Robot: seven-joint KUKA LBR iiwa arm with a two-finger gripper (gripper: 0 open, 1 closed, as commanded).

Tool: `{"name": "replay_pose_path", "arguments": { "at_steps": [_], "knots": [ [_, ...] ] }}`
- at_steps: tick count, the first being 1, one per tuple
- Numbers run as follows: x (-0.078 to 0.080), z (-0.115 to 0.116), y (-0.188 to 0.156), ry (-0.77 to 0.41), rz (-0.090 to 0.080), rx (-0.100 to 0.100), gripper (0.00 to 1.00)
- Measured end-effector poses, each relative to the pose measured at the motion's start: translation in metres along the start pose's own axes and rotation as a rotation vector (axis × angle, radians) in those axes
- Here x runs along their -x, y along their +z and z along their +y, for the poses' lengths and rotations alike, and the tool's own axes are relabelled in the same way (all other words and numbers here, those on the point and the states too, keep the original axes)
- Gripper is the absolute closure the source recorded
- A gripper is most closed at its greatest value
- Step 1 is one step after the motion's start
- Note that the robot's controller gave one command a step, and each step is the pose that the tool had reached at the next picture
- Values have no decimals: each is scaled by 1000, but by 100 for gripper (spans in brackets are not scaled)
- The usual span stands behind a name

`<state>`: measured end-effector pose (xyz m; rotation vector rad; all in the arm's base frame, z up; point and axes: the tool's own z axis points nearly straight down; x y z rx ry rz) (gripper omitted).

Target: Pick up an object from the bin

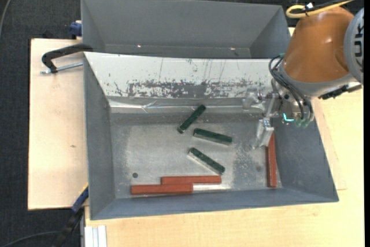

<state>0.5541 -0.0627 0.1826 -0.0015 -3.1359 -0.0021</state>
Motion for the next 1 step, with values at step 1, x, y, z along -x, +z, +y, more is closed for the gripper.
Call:
{"name": "replay_pose_path", "arguments": {
  "at_steps": [1],
  "knots": [
    [34,4,116,-83,-2,0,0]
  ]
}}
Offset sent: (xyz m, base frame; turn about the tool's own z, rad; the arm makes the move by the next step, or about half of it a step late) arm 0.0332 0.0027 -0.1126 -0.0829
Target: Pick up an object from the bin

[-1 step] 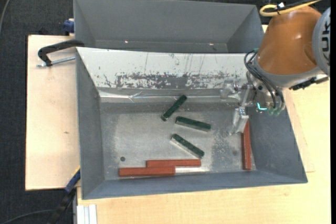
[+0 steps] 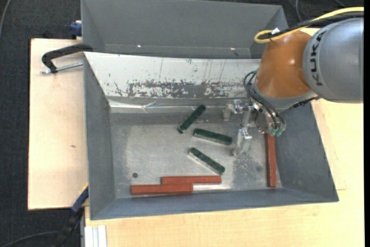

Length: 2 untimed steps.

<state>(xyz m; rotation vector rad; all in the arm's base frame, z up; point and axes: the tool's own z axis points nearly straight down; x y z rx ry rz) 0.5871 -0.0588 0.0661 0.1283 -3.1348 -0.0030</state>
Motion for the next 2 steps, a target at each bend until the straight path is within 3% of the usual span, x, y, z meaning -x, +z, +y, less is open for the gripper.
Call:
{"name": "replay_pose_path", "arguments": {
  "at_steps": [1,2],
  "knots": [
    [1,0,-5,-1,-4,-1,100],
    [1,0,-5,-1,-4,-1,0]
  ]
}}
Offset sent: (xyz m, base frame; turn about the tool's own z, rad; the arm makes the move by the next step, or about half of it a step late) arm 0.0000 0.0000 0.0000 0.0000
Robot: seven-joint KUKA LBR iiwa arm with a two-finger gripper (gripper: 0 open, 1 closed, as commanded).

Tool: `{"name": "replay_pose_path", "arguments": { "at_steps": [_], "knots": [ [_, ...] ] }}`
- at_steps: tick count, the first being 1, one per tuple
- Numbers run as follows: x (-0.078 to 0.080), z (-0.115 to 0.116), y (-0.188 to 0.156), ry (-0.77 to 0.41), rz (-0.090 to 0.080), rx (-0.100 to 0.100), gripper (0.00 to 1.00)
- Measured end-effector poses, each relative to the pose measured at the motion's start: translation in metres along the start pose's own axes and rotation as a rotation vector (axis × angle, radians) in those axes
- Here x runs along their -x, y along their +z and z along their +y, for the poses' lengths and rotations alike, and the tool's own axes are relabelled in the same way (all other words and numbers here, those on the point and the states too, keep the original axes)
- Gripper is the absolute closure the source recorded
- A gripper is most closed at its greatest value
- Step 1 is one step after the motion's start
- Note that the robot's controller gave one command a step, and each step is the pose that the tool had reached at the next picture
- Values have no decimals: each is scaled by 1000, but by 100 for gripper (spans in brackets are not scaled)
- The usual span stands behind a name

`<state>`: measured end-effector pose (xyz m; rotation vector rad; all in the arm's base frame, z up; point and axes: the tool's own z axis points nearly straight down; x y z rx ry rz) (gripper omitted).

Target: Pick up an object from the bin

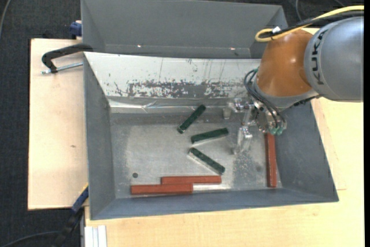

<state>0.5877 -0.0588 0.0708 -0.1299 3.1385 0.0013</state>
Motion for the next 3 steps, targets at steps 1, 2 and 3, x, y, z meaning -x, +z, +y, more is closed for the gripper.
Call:
{"name": "replay_pose_path", "arguments": {
  "at_steps": [1,2,3],
  "knots": [
    [18,43,-1,-150,-7,1,0],
    [18,42,0,-149,-6,0,100],
    [4,49,-131,-261,-14,-3,100]
  ]
}}
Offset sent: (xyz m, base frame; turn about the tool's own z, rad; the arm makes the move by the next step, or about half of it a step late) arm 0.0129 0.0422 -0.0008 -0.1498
